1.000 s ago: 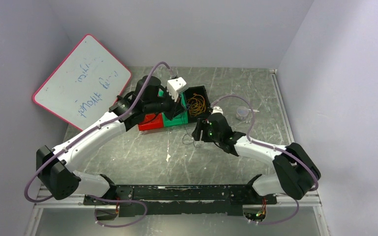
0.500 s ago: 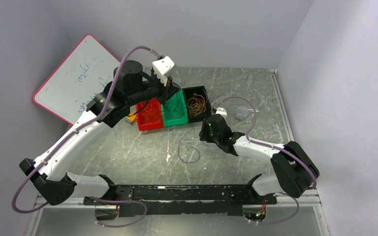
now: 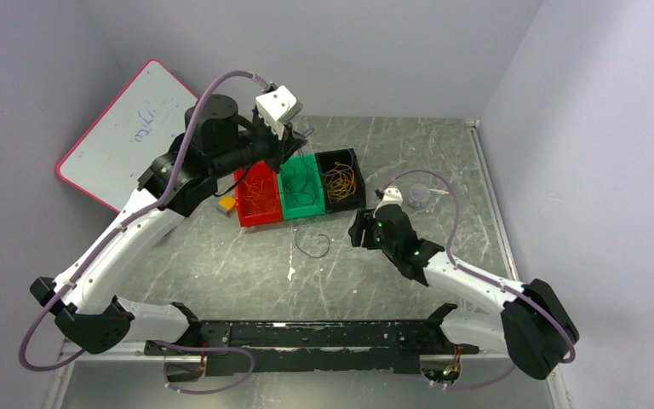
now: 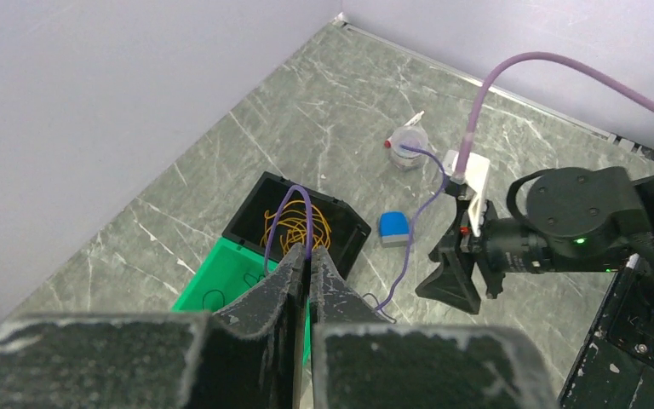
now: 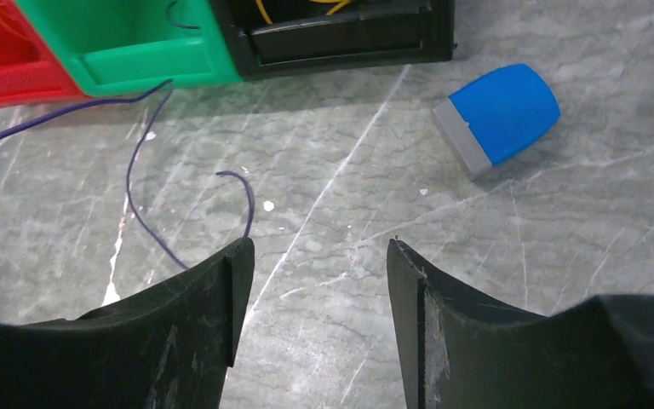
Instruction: Untangle the cables
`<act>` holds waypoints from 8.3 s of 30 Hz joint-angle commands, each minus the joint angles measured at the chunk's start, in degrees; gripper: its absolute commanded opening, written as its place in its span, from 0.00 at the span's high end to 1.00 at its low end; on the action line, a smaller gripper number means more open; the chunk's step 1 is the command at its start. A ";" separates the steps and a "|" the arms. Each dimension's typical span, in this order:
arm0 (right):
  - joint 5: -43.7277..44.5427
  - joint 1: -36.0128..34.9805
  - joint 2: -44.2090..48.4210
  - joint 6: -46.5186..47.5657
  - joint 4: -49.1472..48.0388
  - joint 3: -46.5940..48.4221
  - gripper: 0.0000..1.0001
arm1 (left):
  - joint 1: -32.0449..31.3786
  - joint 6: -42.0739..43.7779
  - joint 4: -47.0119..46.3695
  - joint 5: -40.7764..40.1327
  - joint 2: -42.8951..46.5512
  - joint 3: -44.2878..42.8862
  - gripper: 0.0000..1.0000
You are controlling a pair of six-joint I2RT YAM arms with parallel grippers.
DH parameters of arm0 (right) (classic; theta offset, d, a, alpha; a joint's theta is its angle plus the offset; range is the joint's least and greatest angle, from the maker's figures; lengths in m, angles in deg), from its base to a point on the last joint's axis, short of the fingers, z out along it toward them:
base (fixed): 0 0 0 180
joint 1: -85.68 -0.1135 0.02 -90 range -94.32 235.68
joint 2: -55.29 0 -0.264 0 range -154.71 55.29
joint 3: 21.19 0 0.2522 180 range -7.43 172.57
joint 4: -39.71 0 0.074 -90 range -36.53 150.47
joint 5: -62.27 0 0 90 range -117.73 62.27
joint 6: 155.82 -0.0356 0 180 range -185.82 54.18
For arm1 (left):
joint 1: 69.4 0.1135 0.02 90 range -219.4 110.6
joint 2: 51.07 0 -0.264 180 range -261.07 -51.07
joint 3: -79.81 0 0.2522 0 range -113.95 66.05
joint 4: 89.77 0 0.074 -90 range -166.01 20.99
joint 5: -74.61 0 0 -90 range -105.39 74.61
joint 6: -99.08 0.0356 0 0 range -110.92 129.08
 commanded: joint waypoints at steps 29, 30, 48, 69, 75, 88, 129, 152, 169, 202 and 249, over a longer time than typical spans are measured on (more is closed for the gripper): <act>-32.93 -0.05 -13.15 36.73 -68.18 -5.39 0.37 | 0.42 -1.38 1.42 -0.62 0.01 -5.28 0.93; -32.44 -0.06 -14.33 37.30 -68.45 -4.52 0.39 | 0.39 -1.52 1.50 -0.57 0.05 -5.24 0.93; -26.47 -0.16 -11.28 34.77 -51.29 4.43 1.00 | 1.33 -4.08 2.42 -11.92 0.86 -1.65 0.93; -24.79 -0.15 -15.31 34.70 -33.95 33.51 1.00 | 2.96 -9.77 -0.68 -11.63 4.90 3.39 0.93; -26.12 -0.15 -22.16 34.55 -35.21 39.11 1.00 | 2.93 -11.78 -1.11 -15.13 6.52 5.93 0.93; -26.05 -0.11 -37.83 35.01 -37.80 50.77 1.00 | 2.98 -11.99 0.14 -15.93 5.46 8.27 0.93; -25.37 1.00 -39.76 32.64 -29.40 36.37 0.70 | 17.13 -13.04 -11.83 2.55 -9.08 14.41 0.93; -27.73 2.83 -13.34 27.27 -31.82 9.00 0.34 | 19.61 -10.58 -12.47 7.82 -16.62 10.12 0.93; -15.70 3.69 8.73 24.56 -25.47 -5.33 0.37 | 19.52 -8.25 -12.73 12.75 -22.88 13.10 0.93; -11.56 3.80 15.57 20.97 -23.95 -8.99 0.36 | 11.13 0.37 -3.20 2.75 -40.74 5.58 0.93; 19.93 3.81 21.58 24.29 8.74 17.38 0.00 | 16.44 -14.69 -22.52 -14.22 4.09 28.85 0.06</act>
